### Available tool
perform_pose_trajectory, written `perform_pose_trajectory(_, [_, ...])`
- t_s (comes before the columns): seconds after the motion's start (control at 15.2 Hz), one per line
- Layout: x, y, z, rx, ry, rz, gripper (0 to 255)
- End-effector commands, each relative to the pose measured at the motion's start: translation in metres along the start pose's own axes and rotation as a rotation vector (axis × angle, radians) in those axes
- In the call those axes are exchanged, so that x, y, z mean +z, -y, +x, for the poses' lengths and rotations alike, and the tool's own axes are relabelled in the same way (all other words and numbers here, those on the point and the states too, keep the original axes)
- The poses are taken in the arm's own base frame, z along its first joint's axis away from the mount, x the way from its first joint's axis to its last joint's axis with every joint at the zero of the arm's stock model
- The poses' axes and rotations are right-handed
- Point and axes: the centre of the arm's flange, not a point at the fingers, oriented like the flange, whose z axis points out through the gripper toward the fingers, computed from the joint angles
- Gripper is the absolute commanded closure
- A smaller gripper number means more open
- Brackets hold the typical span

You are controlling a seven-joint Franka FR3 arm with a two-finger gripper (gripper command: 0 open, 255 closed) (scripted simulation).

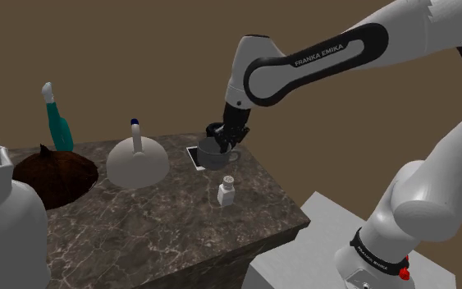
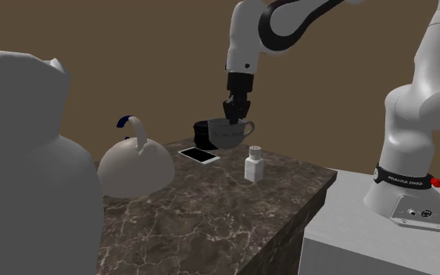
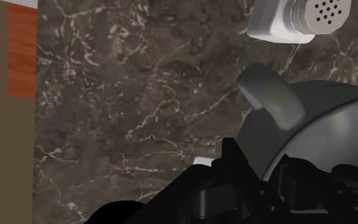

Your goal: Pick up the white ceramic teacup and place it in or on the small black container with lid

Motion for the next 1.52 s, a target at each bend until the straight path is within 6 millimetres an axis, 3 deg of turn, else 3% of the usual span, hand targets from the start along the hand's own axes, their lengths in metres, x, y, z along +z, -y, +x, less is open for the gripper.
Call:
perform_pose_trajectory(0.0, [-0.011,0.001,0.0,0.0,0.0,0.0,255])
perform_pose_trajectory(1.06, [-0.09,0.008,0.004,0.0,0.0,0.0,255])
perform_pose_trajectory(1.45, [-0.095,-0.041,0.066,0.0,0.0,0.0,255])
